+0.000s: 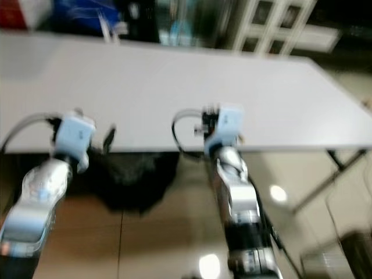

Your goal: Setting the table

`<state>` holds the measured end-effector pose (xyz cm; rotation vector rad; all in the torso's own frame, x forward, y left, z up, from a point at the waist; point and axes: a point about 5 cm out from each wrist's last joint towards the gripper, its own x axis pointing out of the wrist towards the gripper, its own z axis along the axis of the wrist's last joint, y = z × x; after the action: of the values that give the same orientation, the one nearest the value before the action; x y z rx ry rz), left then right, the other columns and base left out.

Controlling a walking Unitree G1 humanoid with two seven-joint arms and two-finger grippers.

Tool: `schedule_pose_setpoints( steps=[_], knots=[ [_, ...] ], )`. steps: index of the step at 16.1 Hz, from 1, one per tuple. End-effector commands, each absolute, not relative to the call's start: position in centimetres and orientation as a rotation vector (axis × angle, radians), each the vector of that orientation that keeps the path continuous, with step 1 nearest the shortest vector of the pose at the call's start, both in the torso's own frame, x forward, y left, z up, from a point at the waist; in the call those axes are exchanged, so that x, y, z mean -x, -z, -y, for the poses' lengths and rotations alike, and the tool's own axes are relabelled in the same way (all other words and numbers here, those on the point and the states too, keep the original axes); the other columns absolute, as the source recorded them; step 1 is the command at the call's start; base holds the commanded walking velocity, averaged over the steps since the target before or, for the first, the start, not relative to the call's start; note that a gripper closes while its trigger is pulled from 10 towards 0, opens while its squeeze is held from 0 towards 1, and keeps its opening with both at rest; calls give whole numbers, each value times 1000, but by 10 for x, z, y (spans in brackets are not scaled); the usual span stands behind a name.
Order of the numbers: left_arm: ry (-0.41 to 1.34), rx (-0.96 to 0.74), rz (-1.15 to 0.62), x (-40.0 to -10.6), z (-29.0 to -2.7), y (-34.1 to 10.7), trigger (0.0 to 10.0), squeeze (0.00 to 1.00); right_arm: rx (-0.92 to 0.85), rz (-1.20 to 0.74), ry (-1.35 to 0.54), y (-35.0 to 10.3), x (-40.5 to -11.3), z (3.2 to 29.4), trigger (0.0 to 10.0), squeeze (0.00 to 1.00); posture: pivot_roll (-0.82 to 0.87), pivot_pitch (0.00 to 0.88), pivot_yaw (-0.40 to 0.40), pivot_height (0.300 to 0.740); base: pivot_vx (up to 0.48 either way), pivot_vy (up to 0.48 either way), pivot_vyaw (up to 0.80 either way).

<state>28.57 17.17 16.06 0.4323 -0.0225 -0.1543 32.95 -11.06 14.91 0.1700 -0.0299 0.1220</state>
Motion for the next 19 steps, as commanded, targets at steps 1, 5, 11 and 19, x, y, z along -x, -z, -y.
schedule_pose_setpoints(
  steps=[1, 5, 11, 19],
  knots=[
    [179, -431, 31, -285, -162, -161, 10000, 0, -157, 22, -101, -147, -332, 120, 10000, 1000, 37, 0, -83, 740, 0, 480, -800],
    [186, -429, 33, -286, -159, -161, 10000, 0, -134, 24, -134, -149, -332, 116, 10000, 1000, 20, 0, -90, 740, 0, 480, -800],
    [191, -436, 24, -281, -155, -157, 10000, 0, -107, 3, -244, -140, -324, 107, 10000, 1000, 37, 0, -102, 740, 0, 480, -101],
    [249, -454, 12, -287, -152, -156, 10000, 0, -91, -87, -234, -108, -327, 122, 10000, 1000, -2, 0, 20, 740, 0, 480, 700]
  ],
)
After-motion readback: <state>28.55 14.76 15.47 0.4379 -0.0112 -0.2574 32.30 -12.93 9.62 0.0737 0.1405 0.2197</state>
